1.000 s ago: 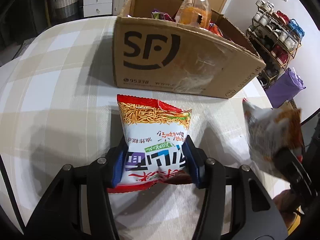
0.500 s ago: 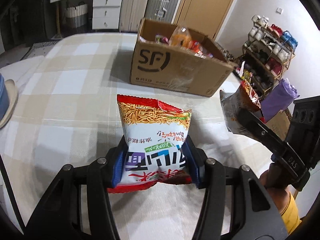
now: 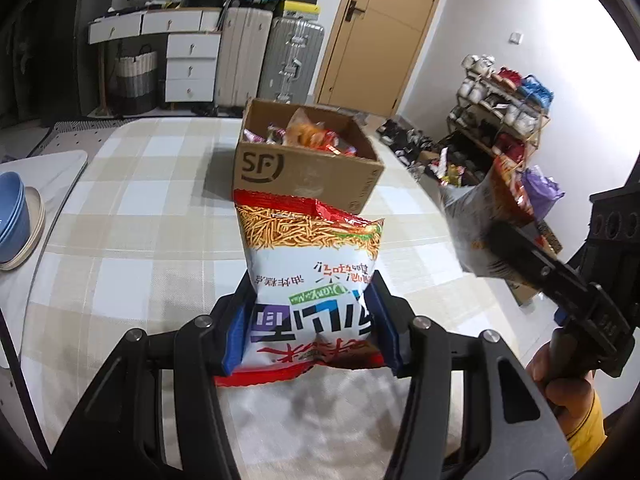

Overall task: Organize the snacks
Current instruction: 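Carry both white noodle-snack bags with both tools over the box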

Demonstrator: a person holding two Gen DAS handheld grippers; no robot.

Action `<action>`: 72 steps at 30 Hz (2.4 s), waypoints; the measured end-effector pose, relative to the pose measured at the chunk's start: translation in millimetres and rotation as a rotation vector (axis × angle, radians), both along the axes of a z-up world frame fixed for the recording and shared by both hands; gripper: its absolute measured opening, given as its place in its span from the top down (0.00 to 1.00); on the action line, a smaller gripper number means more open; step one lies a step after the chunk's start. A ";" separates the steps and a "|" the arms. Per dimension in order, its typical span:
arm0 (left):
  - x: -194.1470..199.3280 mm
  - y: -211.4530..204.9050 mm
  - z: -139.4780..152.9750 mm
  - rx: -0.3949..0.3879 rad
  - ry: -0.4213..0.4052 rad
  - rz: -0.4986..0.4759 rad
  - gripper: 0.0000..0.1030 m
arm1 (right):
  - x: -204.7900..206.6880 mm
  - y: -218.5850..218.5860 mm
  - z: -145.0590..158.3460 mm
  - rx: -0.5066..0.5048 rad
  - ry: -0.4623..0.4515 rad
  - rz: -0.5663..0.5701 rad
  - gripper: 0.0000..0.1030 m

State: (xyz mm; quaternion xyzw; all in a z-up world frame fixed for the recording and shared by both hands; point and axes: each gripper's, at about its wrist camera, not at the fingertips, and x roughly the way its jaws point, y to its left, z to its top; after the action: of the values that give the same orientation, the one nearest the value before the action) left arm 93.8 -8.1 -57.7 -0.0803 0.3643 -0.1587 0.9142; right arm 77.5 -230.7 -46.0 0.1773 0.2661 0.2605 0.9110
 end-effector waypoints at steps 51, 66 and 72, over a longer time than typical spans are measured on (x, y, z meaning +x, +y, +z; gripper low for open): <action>227.8 -8.4 79.4 -0.036 0.041 -0.164 0.52 | 217.3 1.2 57.8 -0.063 0.032 -0.004 0.40; 364.6 -42.8 18.6 -0.017 0.180 -0.214 0.52 | 299.5 -6.1 6.7 -0.115 0.173 -0.015 0.40; 374.6 -51.5 3.8 -0.011 0.209 -0.214 0.51 | 307.7 -0.7 -9.3 -0.136 0.200 0.002 0.40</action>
State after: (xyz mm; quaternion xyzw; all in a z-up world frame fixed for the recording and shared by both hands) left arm 468.4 -59.6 -53.9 -0.0621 0.4631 -0.2482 0.8486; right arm 385.2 -231.4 -55.3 0.1401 0.3730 0.2238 0.8895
